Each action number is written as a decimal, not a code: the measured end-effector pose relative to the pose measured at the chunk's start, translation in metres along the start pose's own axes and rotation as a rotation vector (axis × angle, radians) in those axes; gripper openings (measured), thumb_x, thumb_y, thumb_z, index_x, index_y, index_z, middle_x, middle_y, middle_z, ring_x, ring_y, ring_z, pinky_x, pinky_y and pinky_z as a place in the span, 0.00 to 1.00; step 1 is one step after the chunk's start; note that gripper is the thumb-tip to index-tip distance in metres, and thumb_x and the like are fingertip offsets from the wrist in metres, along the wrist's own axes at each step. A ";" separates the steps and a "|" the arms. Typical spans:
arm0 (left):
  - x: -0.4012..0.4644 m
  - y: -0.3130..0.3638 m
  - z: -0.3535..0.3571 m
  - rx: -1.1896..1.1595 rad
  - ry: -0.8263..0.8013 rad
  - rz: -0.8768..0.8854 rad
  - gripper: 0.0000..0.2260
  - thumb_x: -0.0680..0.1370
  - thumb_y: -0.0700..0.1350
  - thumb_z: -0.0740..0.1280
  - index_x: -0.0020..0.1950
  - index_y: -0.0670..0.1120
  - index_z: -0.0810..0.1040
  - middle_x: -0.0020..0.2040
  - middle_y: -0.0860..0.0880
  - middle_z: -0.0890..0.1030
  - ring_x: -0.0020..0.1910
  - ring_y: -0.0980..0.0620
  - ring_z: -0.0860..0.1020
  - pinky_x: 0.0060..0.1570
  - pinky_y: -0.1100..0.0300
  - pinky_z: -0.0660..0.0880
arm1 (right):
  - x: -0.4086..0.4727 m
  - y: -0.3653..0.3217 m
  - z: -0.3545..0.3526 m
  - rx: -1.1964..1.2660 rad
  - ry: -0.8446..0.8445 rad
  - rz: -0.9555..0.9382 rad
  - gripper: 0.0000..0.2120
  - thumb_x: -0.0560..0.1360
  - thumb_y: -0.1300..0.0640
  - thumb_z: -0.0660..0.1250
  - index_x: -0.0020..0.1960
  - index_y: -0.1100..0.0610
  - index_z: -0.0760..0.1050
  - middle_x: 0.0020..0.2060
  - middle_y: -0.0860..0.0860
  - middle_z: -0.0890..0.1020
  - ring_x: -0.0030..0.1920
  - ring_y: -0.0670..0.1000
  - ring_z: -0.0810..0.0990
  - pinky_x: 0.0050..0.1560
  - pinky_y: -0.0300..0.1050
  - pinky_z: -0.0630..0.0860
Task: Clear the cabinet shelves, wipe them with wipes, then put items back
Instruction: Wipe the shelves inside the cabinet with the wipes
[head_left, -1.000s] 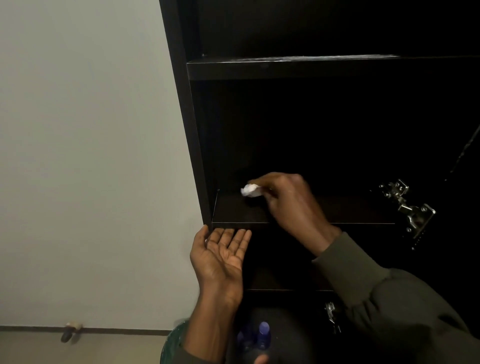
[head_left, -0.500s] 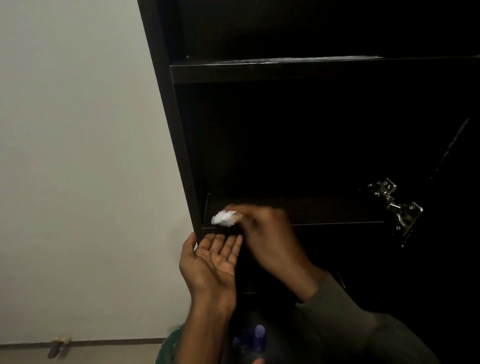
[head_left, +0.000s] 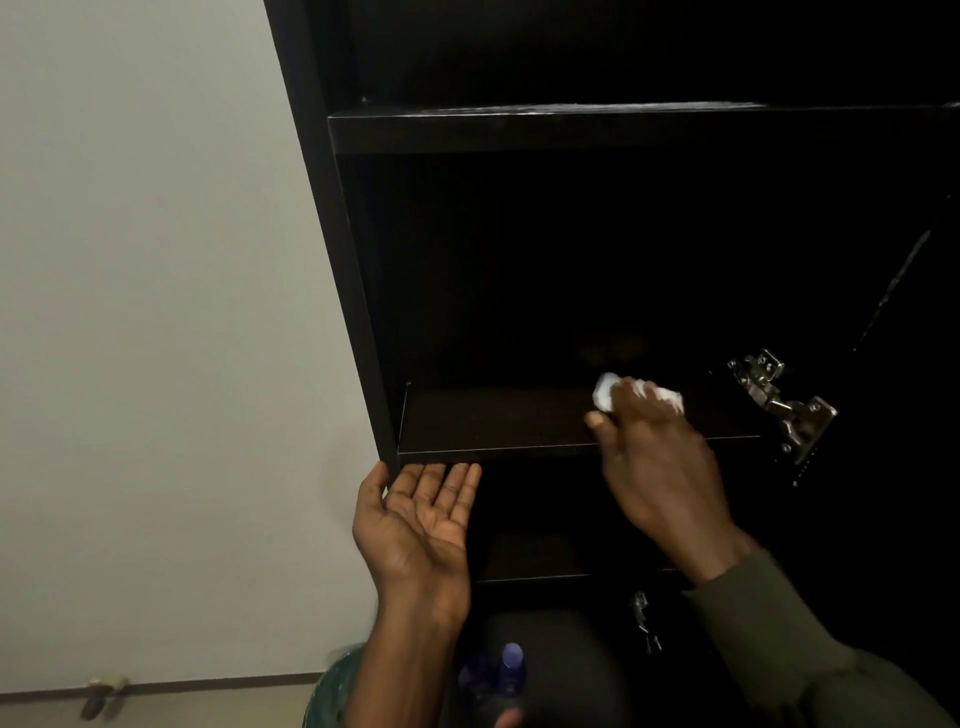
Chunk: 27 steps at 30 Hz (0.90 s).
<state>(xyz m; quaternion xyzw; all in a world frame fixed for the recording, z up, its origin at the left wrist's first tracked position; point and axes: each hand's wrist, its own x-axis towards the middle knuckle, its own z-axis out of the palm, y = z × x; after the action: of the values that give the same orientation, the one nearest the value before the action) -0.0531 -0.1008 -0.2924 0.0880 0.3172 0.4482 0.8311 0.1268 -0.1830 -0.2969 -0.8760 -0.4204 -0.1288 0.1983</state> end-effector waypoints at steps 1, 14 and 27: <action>0.000 0.000 0.001 0.000 -0.003 -0.002 0.28 0.82 0.53 0.57 0.78 0.41 0.57 0.76 0.37 0.64 0.71 0.34 0.69 0.70 0.42 0.68 | -0.002 -0.018 0.005 0.026 0.022 -0.067 0.23 0.82 0.48 0.57 0.72 0.59 0.68 0.69 0.57 0.72 0.70 0.55 0.69 0.69 0.48 0.66; -0.001 0.000 0.002 0.013 -0.025 0.017 0.27 0.82 0.53 0.56 0.76 0.39 0.62 0.73 0.36 0.69 0.69 0.37 0.71 0.71 0.44 0.67 | -0.005 -0.084 -0.009 1.041 -0.203 -0.231 0.13 0.74 0.69 0.67 0.52 0.56 0.85 0.48 0.48 0.86 0.52 0.42 0.83 0.55 0.42 0.79; 0.003 0.000 -0.001 -0.009 -0.010 0.001 0.29 0.82 0.53 0.57 0.78 0.40 0.57 0.76 0.37 0.64 0.70 0.33 0.69 0.70 0.42 0.68 | -0.006 0.042 0.001 0.016 0.020 0.082 0.26 0.83 0.47 0.50 0.75 0.60 0.62 0.74 0.56 0.66 0.76 0.54 0.61 0.77 0.49 0.55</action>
<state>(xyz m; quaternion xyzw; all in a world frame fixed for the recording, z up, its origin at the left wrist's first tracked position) -0.0524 -0.0980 -0.2944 0.0868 0.3110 0.4497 0.8328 0.1561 -0.2105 -0.3106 -0.8895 -0.3830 -0.1262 0.2146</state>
